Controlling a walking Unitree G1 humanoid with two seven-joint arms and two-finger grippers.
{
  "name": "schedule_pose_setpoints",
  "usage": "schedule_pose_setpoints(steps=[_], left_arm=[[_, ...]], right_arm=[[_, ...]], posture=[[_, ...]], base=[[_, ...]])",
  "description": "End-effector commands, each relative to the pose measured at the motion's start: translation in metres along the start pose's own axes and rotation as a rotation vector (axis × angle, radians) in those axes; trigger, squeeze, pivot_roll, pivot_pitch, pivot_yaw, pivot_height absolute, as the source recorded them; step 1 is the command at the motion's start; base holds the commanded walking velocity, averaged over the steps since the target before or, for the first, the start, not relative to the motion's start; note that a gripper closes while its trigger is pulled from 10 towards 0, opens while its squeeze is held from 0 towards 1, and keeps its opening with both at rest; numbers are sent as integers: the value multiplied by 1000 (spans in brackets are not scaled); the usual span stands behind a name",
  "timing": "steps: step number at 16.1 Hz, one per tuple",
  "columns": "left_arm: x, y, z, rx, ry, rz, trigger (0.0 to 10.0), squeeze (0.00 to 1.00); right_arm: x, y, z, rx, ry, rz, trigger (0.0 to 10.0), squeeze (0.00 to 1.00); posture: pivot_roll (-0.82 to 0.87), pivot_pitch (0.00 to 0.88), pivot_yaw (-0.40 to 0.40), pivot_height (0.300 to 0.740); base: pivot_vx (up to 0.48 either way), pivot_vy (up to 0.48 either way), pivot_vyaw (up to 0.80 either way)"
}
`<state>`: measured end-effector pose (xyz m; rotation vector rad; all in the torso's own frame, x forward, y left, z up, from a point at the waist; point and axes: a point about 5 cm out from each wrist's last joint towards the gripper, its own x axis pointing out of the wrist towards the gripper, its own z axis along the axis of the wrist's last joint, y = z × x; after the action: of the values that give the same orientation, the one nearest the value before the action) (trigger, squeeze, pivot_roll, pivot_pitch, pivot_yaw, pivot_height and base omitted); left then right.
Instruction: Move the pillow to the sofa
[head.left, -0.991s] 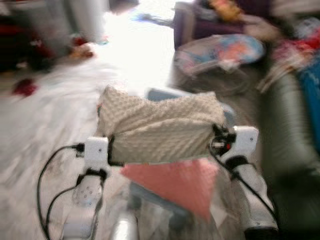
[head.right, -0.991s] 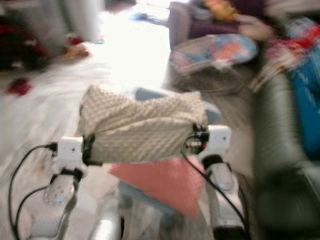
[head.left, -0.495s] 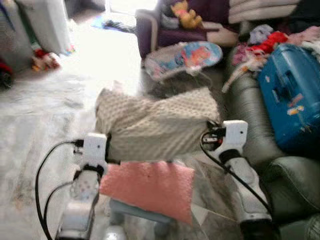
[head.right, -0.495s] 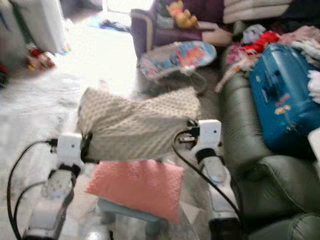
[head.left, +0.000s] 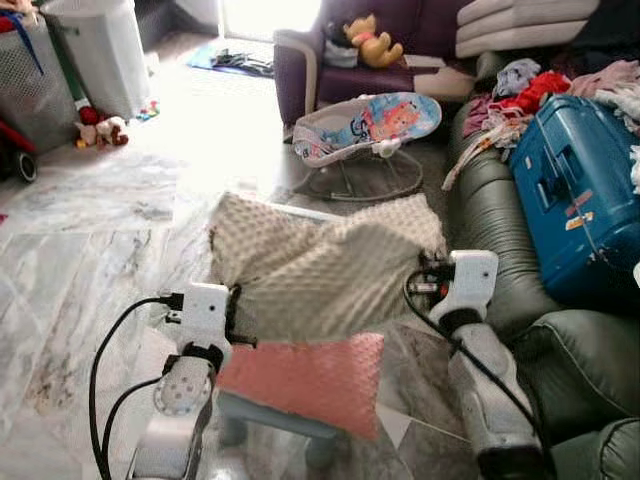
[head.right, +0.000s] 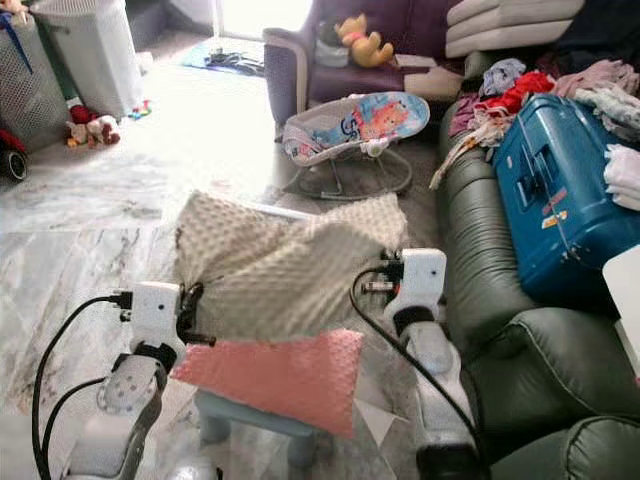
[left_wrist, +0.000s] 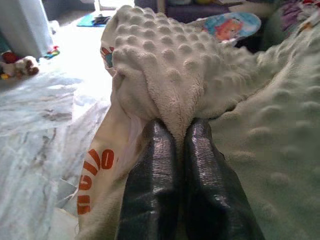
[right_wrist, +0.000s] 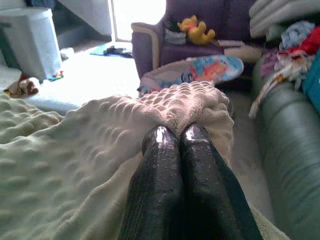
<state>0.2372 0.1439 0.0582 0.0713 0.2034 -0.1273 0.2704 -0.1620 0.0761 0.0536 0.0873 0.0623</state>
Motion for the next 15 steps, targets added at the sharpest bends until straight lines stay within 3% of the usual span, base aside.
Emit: schedule_pose_setpoints(steps=[1,6,15], left_arm=[[1,-2,10,2,-43,-25,10000,0],[1,-3,15,-7,-43,-55,10000,0],[0,3,16,-42,-22,-32,10000,0]], right_arm=[[1,1,4,14,-18,0,10000,0],[7,-10,11,9,-35,-43,10000,0],[-3,-13,1,33,10,-68,10000,0]], posture=[[34,0,-28,740],[30,0,-7,740],[32,0,-10,740]], base=[[0,0,0],[0,0,0],[-30,0,0]])
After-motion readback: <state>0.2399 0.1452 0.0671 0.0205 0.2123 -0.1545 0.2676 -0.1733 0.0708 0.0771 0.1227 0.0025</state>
